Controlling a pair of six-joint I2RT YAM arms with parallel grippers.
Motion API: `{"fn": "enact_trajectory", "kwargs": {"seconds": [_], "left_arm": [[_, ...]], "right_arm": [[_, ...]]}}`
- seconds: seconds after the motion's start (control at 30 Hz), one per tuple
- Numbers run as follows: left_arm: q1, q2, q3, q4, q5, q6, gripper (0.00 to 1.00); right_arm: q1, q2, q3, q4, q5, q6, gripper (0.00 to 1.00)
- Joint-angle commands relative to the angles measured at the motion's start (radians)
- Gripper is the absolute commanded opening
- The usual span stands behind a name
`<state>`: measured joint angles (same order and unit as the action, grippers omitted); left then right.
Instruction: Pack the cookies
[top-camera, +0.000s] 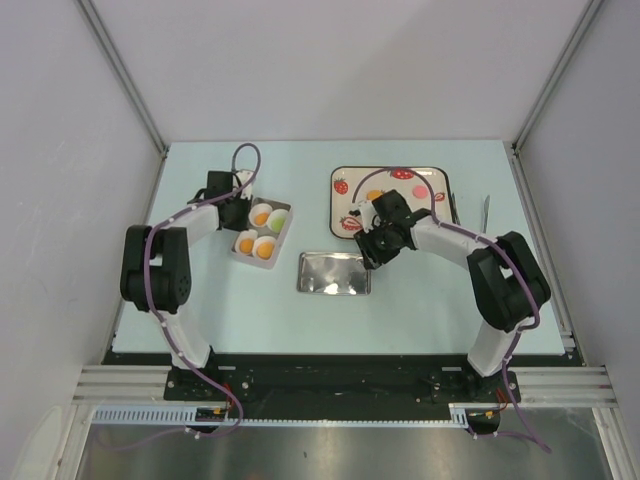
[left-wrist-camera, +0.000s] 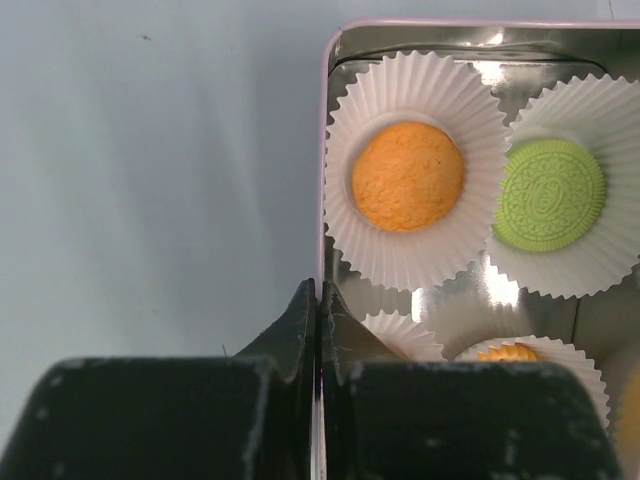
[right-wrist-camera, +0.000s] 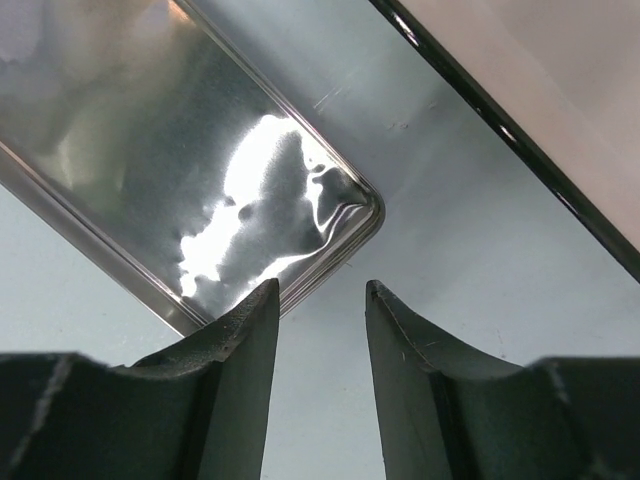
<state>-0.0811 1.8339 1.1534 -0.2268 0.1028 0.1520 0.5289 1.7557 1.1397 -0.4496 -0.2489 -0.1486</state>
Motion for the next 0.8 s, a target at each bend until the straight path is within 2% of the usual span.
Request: {"fn": "enact_trajectory", "kwargs": {"seconds": [0.0, 0.3, 0.77], "left_arm": [[-0.011, -0.076, -0.026, 0.003, -0.018, -0.035, 0.0], [-0.025, -0.148, -0.124, 0.035, -0.031, -0.063, 0.0], [-0.052, -0.289, -0.238, 0.001, 0.018, -0.101, 0.0]], "right_arm": [[0.005, 0.033, 0.032, 0.025, 0.005, 0.018, 0.45], [0.008, 0.082, 0.032, 0.043, 0.019, 0.023, 0.44], [-0.032, 0.097, 0.041, -0.004, 0.049, 0.012, 0.16]]}}
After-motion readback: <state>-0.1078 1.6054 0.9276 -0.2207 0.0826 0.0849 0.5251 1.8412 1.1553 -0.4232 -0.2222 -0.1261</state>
